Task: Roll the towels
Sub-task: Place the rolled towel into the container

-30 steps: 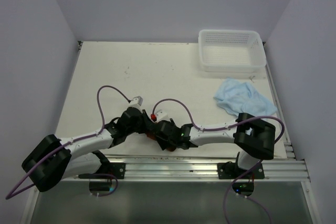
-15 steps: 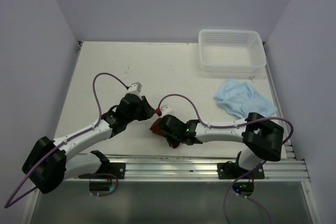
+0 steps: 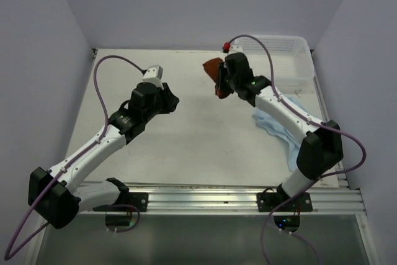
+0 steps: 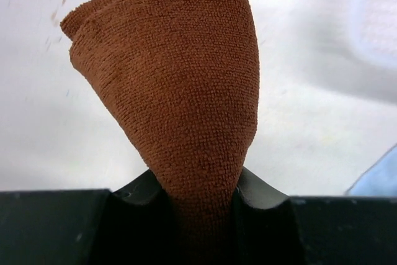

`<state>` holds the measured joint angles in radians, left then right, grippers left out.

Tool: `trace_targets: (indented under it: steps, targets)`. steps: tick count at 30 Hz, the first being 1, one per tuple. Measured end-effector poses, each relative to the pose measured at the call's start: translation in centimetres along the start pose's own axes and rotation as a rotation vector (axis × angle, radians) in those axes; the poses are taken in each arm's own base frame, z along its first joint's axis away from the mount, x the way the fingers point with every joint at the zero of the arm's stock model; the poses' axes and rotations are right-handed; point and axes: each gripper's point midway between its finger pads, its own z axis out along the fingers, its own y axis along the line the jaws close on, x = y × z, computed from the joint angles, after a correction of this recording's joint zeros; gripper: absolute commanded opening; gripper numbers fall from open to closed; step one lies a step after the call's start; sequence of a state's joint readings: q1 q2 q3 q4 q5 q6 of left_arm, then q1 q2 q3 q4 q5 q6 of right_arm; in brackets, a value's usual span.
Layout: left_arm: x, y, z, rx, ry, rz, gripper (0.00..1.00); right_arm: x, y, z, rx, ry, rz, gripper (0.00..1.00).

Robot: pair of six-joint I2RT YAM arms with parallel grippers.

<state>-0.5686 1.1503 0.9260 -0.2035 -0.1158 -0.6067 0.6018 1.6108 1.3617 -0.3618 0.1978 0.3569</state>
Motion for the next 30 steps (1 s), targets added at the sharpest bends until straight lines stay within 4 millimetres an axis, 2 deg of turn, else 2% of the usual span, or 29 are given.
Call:
trace_targets:
  steps: [1, 2, 4, 6, 9, 16, 22, 26, 30]
  targets:
    - [-0.1, 0.4, 0.0, -0.015, 0.0, 0.016, 0.29, -2.2, -1.4, 0.5, 0.022, -0.032, 0.024, 0.05]
    - [-0.1, 0.9, 0.0, -0.033, 0.001, 0.031, 0.29, -3.9, -1.9, 1.1, 0.032, -0.058, 0.033, 0.05]
    - [0.0, 1.8, 0.0, -0.066, 0.009, 0.059, 0.29, -6.7, -4.8, 2.6, 0.087, -0.097, 0.067, 0.05]
    - [0.2, 2.6, 0.0, -0.095, 0.018, 0.084, 0.29, -8.7, -6.9, 4.4, 0.126, -0.118, 0.085, 0.05]
    - [0.5, 3.5, 0.3, -0.128, 0.03, 0.129, 0.29, -10.2, -9.3, 7.1, 0.184, -0.124, 0.098, 0.05]
    - [1.4, 5.4, 1.4, -0.186, 0.07, 0.203, 0.29, -11.7, -14.6, 11.8, 0.311, -0.13, 0.12, 0.06]
    - [1.3, 6.3, 1.7, -0.204, 0.075, 0.23, 0.3, -11.7, -19.9, 14.1, 0.402, -0.127, 0.158, 0.09]
    - [1.7, 6.7, 2.2, -0.211, 0.094, 0.248, 0.31, -10.8, -23.1, 15.6, 0.438, -0.107, 0.19, 0.1]
    - [2.4, 7.3, 2.6, -0.215, 0.11, 0.253, 0.31, -8.8, -26.0, 17.5, 0.461, -0.062, 0.215, 0.12]
